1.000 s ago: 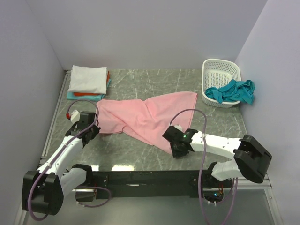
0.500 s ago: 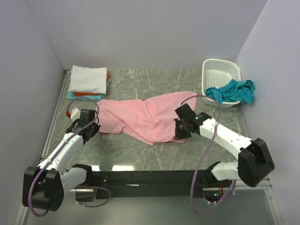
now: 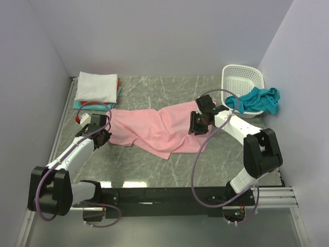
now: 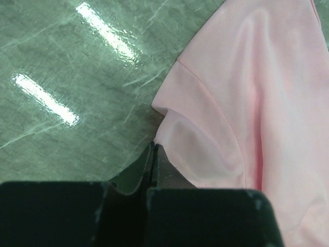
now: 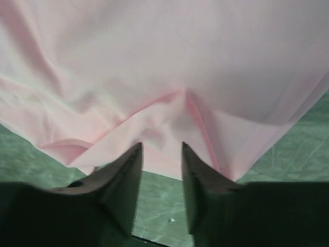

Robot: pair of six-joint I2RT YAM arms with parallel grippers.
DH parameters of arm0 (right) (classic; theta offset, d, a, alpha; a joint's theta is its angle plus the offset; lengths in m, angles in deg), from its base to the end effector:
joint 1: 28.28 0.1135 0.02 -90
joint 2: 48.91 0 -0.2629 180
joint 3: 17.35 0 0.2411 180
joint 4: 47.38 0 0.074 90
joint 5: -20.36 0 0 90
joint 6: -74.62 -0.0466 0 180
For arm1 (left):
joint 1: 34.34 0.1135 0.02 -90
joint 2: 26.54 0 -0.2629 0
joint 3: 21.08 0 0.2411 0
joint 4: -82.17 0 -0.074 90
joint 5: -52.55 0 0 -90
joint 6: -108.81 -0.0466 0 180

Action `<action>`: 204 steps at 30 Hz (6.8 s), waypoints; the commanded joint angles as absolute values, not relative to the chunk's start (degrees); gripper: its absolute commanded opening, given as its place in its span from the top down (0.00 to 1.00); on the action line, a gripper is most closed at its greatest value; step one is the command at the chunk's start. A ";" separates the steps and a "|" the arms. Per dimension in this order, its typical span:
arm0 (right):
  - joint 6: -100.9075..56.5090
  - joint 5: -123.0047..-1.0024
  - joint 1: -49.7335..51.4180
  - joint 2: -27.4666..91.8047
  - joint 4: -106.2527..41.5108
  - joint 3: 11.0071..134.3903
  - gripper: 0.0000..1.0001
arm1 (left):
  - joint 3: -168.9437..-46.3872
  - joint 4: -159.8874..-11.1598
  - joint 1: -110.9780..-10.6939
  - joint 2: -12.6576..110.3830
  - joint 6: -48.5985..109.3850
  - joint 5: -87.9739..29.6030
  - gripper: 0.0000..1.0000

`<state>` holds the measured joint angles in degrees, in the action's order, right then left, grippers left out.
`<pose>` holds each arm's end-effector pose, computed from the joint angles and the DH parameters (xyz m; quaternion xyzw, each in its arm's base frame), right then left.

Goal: Fold and stack the t-shirts
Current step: Flatten the tshirt out, then fold the tshirt

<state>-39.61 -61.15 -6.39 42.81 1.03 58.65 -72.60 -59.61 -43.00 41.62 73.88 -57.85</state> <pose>0.2873 0.1228 0.2029 0.0033 0.9721 0.1538 0.1771 0.2209 -0.0172 0.1923 -0.4188 0.8413 -0.0135 0.3415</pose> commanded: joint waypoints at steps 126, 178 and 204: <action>-30.59 -73.43 -23.63 49.08 -24.88 69.73 1.00 | -126.81 -81.84 -44.18 89.55 47.82 -48.25 0.99; -24.00 -71.75 -25.82 37.57 -8.18 67.29 1.00 | -84.89 -48.36 -58.50 40.70 82.97 -63.28 0.99; -36.12 -83.96 -25.91 34.59 -6.07 52.27 0.54 | -72.85 -44.32 -64.04 31.65 90.09 -56.61 0.99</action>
<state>-31.83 -80.58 -25.56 38.07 -6.97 54.17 -74.85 -44.72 -63.70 34.73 88.77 -58.96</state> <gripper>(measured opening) 0.435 0.012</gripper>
